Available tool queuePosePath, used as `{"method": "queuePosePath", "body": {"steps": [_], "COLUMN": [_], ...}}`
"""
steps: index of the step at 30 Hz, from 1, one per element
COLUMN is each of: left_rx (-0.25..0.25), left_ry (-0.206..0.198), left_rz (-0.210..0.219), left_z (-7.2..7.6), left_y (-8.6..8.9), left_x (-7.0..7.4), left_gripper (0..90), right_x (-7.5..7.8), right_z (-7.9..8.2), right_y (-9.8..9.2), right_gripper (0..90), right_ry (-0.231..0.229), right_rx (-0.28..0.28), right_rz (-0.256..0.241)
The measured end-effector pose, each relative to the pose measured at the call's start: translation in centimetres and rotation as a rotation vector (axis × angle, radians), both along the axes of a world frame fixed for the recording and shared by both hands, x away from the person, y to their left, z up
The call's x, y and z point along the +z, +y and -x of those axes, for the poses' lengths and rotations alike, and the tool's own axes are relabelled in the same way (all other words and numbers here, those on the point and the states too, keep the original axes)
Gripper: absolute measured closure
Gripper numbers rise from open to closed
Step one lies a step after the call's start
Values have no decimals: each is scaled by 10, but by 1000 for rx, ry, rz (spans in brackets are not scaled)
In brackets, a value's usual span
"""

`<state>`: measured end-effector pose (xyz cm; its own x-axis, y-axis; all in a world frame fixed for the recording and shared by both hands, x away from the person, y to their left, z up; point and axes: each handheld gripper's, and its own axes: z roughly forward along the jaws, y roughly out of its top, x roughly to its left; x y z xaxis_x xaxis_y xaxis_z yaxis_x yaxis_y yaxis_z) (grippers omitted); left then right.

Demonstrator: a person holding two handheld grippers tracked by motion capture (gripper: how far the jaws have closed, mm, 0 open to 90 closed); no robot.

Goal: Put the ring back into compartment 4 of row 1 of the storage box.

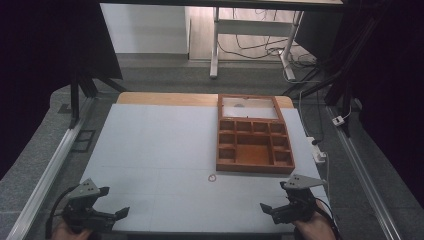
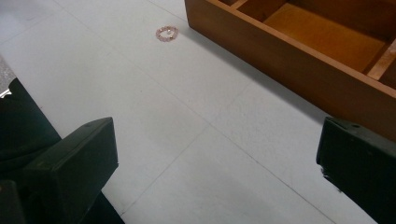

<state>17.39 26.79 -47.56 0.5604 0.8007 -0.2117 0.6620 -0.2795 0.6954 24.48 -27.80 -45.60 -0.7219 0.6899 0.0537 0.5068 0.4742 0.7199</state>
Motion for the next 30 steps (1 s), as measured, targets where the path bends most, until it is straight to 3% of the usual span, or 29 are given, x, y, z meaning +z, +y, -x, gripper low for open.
{"method": "queuePosePath", "body": {"steps": [8,17,24,30], "left_rx": [-5,-7,-9,-8], "left_ry": [3,2,4,6], "left_rz": [1,5,8,14], "left_z": [0,0,0,0], "left_y": [0,0,1,1], "left_x": [0,0,0,0], "left_gripper": [0,0,0,0], "right_x": [-1,-3,-5,-10], "right_z": [-3,-9,-13,-17], "right_y": [5,21,27,32], "right_gripper": [0,0,0,0], "right_ry": [-15,-16,-6,18], "right_rx": [29,102,128,141], "right_rz": [-3,-13,-6,-37]}}
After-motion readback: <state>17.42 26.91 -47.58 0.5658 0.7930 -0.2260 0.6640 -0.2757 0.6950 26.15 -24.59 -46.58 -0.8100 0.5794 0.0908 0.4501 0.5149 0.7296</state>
